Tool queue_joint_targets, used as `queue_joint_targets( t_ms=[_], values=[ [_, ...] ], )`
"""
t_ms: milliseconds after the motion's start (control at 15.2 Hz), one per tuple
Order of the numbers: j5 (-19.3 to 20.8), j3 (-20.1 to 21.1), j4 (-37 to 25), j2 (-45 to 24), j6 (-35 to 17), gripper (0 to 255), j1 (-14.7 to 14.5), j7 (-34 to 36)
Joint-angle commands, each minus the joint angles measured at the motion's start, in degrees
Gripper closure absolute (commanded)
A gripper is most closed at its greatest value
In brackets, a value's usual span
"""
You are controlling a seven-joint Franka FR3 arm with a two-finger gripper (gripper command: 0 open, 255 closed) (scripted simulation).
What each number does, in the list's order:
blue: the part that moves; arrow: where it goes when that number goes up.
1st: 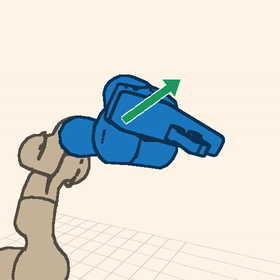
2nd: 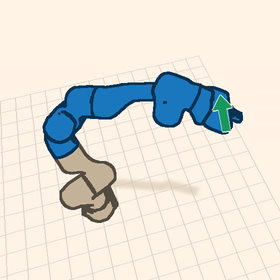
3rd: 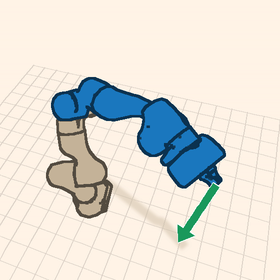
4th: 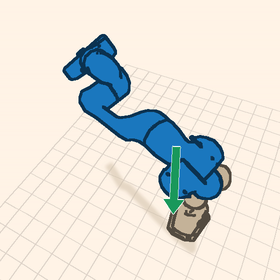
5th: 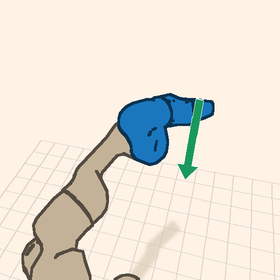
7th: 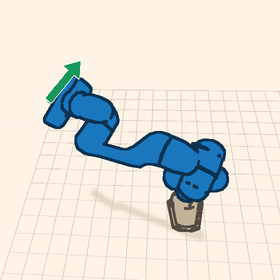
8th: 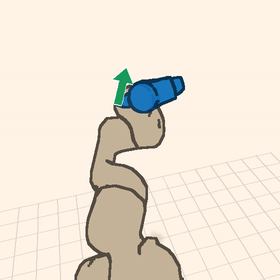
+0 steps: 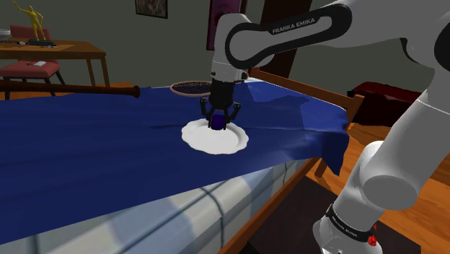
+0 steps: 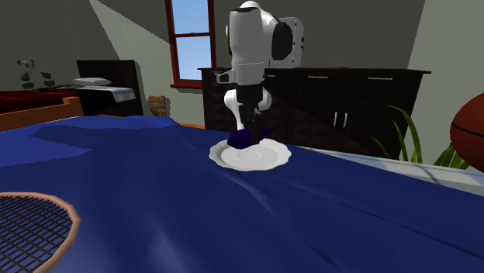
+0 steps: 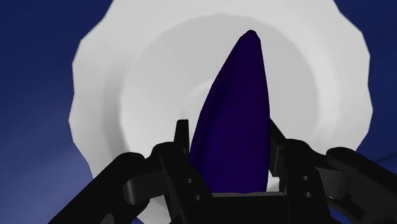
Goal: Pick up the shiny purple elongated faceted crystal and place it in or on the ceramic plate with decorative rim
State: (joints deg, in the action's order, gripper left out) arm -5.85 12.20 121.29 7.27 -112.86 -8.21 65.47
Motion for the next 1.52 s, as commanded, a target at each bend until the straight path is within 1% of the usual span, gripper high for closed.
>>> queue_joint_targets(
  t_ms=[0,66,528,594,924,1188,1452],
  values=[
    [-0.04,0.06,1.25,-0.17,-1.46,255,-0.04,-0.05],
    [-0.03,0.09,1.84,-0.42,-2.31,255,-0.05,-0.07],
    [-0.03,0.09,1.84,-0.42,-2.31,255,-0.05,-0.07],
    [-0.03,0.09,1.84,-0.42,-2.31,0,-0.05,-0.07],
    [-0.03,0.09,1.85,-0.42,-2.31,0,-0.05,-0.07],
    [0.02,-0.36,-3.95,1.07,4.98,0,0.23,-0.14],
    [0.02,-0.36,-3.95,1.07,4.98,0,0.23,-0.14]
  ],
)
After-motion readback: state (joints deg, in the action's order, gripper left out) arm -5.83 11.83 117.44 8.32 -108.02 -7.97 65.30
